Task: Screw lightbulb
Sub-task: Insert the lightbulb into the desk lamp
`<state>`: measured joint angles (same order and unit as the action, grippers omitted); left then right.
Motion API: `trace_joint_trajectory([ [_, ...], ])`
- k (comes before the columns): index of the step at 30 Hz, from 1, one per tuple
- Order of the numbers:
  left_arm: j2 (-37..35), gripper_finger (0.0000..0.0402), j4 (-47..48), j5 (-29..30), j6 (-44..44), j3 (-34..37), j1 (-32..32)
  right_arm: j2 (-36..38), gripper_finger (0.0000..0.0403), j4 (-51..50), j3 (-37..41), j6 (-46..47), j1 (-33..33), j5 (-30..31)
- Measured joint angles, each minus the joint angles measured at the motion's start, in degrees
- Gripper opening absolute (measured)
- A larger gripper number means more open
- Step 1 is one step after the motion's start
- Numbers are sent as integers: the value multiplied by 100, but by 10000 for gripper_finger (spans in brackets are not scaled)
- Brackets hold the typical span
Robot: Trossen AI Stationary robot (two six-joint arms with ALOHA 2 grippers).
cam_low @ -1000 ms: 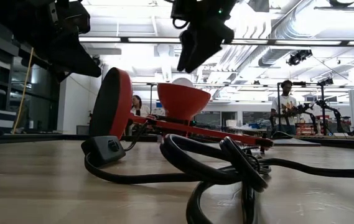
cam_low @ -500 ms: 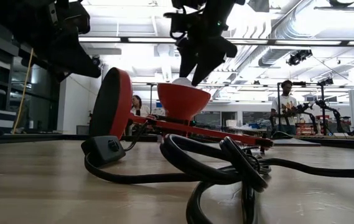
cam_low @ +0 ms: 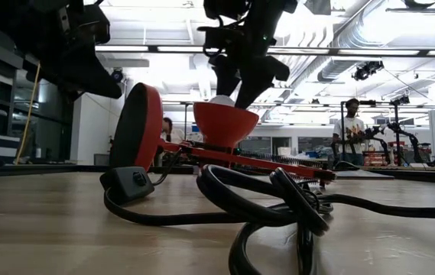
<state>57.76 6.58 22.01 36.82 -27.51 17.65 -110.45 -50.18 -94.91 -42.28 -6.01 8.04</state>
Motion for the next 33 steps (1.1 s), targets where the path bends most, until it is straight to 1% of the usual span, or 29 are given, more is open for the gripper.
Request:
trace_joint_trajectory([
  [4, 0, 0, -12, -1, 2, 0, 0, 6, 298, 145, 0, 37, -5, 94],
  [8, 0, 0, -20, -1, 47, 0, 0, 8, 294, 120, 0, 312, -100, 131],
  [11, 0, 0, -15, -3, 141, 0, 0, 9, 286, 118, 0, 495, -131, 287],
  [15, 0, 0, -12, -3, 151, 0, 0, 21, 267, 113, 0, 686, -152, 29],
  [19, 0, 0, -2, -3, 151, 0, 0, 25, 260, 5, 0, 770, -135, 115],
  [25, 0, 0, 7, -1, 101, 0, 0, 305, 258, -327, 4, 786, -172, 396],
  [27, 0, 0, 41, -3, 98, 0, 0, 436, 250, -400, 4, 951, -230, 405],
  [28, 0, 0, 60, -2, 98, 0, 0, 511, 240, -404, 4, 1141, -258, 375],
  [30, 0, 0, 77, -3, 98, 0, 0, 633, 204, -430, 4, 1679, -306, 133],
  [32, 0, 0, 91, -3, 98, 0, 0, 710, 141, -428, 4, 2249, -343, -281],
  [33, 0, 0, 91, -1, 98, 0, 0, 712, 102, -429, 4, 2482, -351, -522],
])
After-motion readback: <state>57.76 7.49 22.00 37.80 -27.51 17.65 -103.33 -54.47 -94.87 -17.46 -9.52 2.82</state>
